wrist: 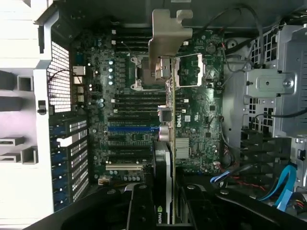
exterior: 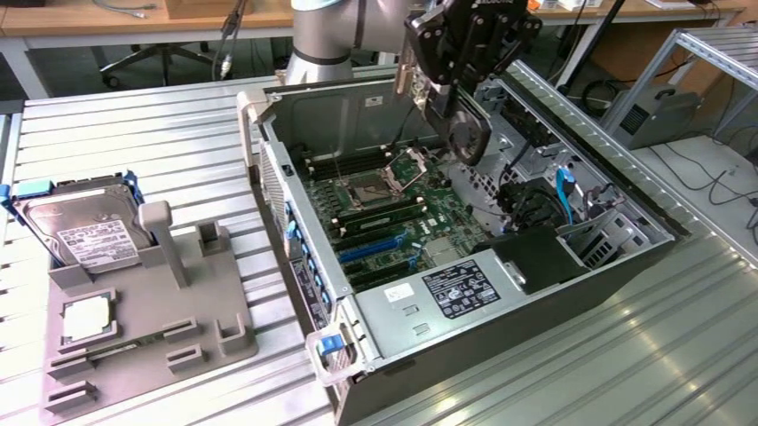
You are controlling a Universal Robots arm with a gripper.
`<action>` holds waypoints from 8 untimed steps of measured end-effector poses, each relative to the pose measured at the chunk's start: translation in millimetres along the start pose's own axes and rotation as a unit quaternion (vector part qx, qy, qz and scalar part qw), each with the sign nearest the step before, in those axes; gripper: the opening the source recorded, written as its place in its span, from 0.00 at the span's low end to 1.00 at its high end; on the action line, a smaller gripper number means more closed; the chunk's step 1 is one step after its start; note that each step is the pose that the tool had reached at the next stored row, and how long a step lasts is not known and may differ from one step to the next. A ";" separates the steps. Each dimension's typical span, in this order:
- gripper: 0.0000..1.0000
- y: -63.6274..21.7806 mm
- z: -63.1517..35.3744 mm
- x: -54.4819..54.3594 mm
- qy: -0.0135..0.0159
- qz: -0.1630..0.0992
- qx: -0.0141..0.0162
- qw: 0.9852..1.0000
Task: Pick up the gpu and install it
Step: 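Pick up the gpu and move the gpu toward the slot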
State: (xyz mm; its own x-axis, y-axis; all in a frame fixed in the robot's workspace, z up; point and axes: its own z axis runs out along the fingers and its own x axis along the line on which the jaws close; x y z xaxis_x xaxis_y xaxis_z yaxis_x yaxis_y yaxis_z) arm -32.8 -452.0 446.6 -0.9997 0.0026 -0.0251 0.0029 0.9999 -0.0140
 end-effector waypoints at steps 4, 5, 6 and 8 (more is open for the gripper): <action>0.27 0.7 0.3 -14.4 0.000 -0.001 0.000 1.000; 0.27 0.8 0.4 -18.1 0.000 -0.001 0.000 1.000; 0.27 0.9 0.5 -22.5 0.000 -0.001 0.000 1.000; 0.27 1.2 0.7 -29.9 0.000 -0.002 0.000 1.000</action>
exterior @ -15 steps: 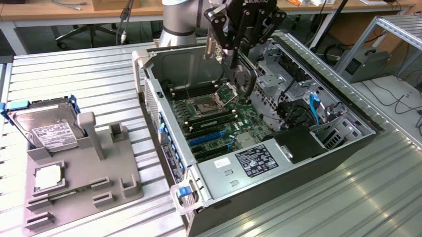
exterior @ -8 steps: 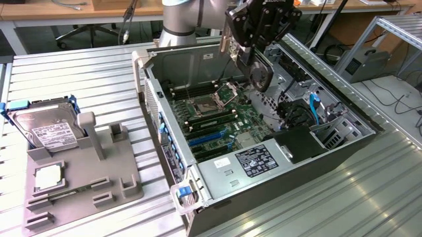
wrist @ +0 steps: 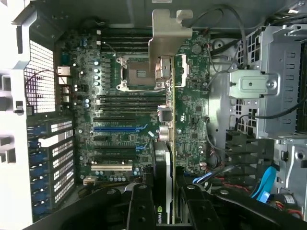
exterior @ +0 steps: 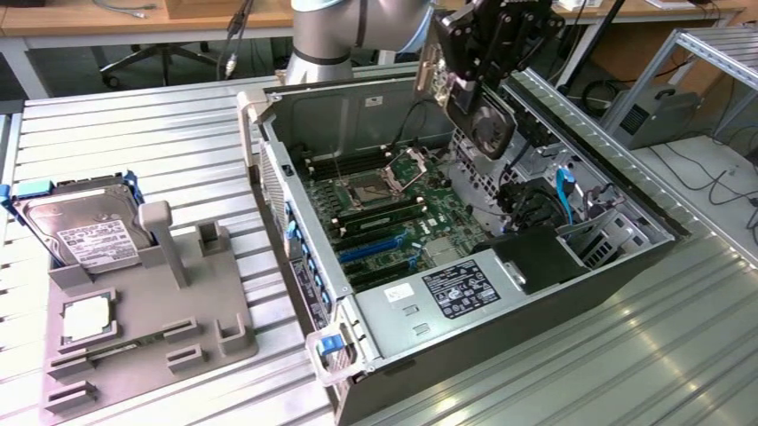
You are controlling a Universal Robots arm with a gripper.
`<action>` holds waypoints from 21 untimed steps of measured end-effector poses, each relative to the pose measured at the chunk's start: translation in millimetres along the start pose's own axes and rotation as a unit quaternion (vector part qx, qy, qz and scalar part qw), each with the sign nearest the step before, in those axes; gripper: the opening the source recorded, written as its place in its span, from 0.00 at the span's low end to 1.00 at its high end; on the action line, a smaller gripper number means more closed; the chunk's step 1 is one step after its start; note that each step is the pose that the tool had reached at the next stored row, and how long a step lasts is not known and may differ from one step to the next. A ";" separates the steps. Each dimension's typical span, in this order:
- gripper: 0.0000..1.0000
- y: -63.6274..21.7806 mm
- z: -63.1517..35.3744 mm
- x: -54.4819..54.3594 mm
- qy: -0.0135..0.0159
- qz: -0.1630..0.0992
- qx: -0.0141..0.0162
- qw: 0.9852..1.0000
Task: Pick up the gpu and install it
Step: 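Pick up the gpu and move the gpu toward the slot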
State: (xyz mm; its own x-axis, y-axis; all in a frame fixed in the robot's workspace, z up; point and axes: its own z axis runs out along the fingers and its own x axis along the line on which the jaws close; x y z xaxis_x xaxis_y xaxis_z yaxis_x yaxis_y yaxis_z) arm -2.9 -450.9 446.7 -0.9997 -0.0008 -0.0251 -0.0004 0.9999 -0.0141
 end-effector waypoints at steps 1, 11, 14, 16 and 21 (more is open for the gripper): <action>0.27 0.1 0.1 -4.0 0.000 0.000 0.000 1.000; 0.27 1.0 1.3 -53.4 0.000 -0.003 0.000 1.000; 0.27 1.1 1.6 -64.1 0.000 -0.003 0.000 1.000; 0.27 1.2 1.9 -72.7 0.000 -0.003 0.000 1.000; 0.27 1.2 2.1 -81.9 0.000 -0.003 0.000 1.000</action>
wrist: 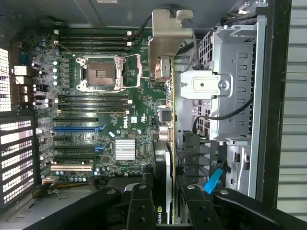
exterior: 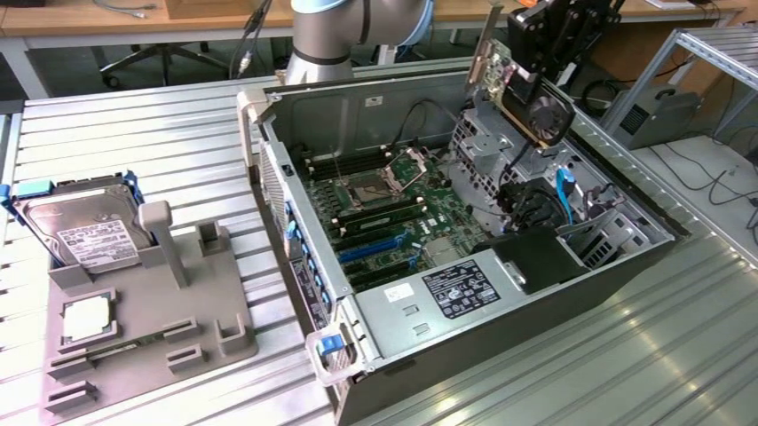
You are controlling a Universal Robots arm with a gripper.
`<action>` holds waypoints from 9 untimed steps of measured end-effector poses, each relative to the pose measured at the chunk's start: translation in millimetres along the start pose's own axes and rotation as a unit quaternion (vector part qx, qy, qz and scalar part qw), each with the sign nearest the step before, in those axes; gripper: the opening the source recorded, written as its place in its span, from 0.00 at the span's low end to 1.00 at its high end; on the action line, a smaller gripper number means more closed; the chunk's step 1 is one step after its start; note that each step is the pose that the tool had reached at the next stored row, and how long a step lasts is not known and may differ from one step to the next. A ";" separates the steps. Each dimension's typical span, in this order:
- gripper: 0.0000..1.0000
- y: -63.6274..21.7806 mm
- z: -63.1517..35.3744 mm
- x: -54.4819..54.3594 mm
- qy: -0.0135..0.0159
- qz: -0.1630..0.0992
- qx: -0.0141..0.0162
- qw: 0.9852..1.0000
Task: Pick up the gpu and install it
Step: 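Pick up the gpu and move the gpu toward the slot, then insert the gpu into the slot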
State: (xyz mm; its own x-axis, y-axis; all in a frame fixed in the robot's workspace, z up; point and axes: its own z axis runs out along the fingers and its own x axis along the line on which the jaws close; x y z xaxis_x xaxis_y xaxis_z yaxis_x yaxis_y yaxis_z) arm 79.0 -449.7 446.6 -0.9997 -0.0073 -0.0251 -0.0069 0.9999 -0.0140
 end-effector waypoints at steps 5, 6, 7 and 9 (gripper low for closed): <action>0.27 0.0 0.1 -4.5 0.000 0.000 0.000 1.000; 0.27 0.0 0.1 -4.6 0.000 0.000 0.000 1.000; 0.27 0.0 0.1 -4.6 0.000 0.000 0.000 1.000; 0.27 0.0 0.1 -4.6 0.000 0.000 0.000 1.000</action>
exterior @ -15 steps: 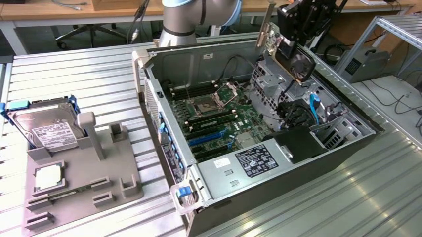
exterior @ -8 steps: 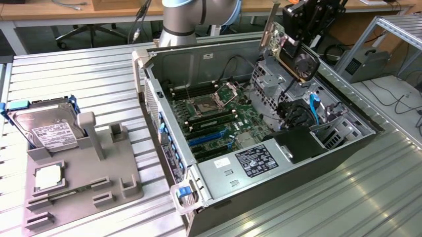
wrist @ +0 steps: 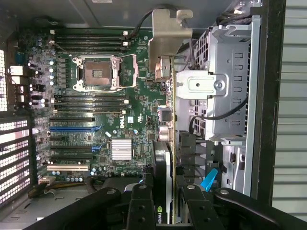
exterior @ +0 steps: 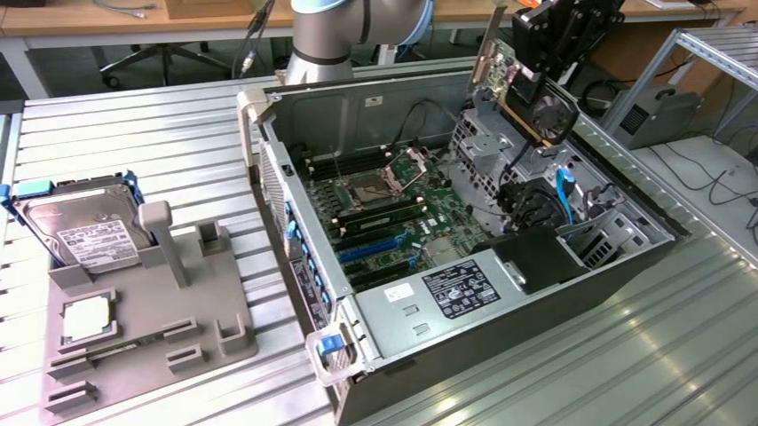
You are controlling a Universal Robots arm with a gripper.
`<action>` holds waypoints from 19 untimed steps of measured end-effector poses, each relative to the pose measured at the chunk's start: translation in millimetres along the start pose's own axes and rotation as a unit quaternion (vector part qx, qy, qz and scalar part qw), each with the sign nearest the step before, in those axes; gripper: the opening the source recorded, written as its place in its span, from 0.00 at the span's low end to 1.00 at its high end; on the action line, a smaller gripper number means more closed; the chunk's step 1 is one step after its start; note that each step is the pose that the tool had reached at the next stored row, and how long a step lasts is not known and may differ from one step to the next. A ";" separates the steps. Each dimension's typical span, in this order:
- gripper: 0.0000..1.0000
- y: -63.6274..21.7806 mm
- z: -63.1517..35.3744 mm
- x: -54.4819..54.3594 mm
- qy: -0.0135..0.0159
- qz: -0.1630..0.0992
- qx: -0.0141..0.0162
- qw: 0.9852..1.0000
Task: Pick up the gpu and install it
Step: 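Insert the gpu into the slot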
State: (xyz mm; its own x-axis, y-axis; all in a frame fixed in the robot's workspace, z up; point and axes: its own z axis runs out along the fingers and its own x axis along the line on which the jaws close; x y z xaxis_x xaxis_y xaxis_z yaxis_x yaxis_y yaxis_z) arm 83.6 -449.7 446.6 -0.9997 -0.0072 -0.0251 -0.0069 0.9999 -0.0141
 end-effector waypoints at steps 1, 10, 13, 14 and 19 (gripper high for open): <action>0.27 0.0 0.0 0.0 0.000 0.000 0.000 1.000; 0.27 0.0 0.0 0.0 0.000 -0.003 0.000 1.000; 0.27 0.0 0.0 0.0 0.000 -0.018 0.000 1.000; 0.27 0.0 0.0 0.0 0.000 -0.024 -0.001 1.000; 0.27 0.0 0.0 0.0 -0.001 -0.069 -0.002 0.998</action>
State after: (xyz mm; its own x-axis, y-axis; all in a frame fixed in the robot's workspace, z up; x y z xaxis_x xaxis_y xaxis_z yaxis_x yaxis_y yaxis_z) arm 83.6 -449.7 446.6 -0.9893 -0.1439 -0.0251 -0.1436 0.9895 -0.0141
